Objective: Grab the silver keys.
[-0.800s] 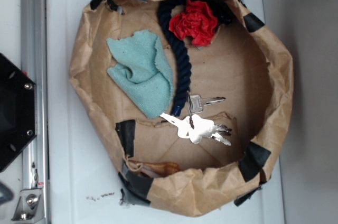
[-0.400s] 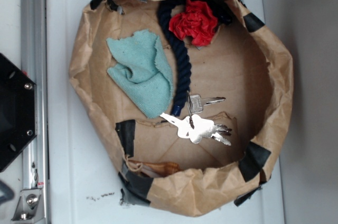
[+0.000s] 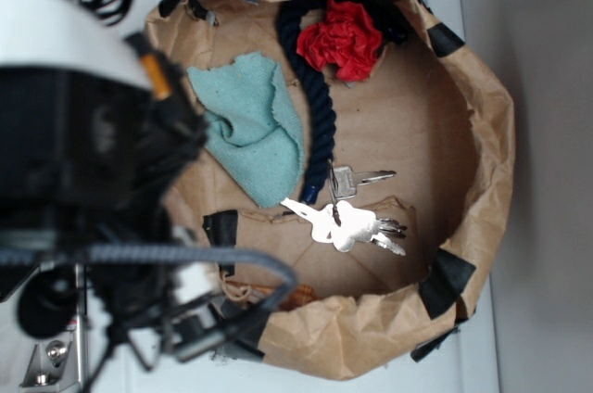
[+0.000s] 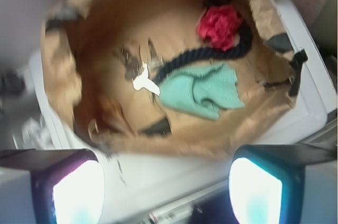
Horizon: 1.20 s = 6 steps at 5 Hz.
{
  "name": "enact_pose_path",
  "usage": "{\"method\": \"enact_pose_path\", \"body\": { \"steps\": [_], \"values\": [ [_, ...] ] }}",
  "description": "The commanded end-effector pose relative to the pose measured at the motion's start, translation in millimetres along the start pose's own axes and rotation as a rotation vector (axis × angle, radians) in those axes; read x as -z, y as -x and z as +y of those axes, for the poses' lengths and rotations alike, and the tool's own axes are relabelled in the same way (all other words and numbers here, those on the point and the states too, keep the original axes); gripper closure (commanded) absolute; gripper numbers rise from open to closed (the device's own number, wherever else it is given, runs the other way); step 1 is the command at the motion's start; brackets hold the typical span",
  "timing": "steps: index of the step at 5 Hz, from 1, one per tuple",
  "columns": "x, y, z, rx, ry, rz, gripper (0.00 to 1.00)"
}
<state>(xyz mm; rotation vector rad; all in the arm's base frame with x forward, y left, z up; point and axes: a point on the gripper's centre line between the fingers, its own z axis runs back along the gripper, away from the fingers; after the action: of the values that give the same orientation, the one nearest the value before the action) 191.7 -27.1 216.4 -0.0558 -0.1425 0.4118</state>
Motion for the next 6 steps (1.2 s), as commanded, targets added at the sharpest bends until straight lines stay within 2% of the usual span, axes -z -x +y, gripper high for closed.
{"method": "enact_pose_path", "body": {
  "steps": [1, 2, 3, 6],
  "values": [
    [28.6, -41.1, 7.7, -0.432, -0.003, -0.054, 0.00],
    [45.8, -55.4, 24.3, -0.482, 0.014, -0.074, 0.00],
    [73.0, -64.7, 29.5, -0.463, -0.002, -0.141, 0.00],
    [73.0, -64.7, 29.5, -0.463, -0.002, -0.141, 0.00]
  ]
}}
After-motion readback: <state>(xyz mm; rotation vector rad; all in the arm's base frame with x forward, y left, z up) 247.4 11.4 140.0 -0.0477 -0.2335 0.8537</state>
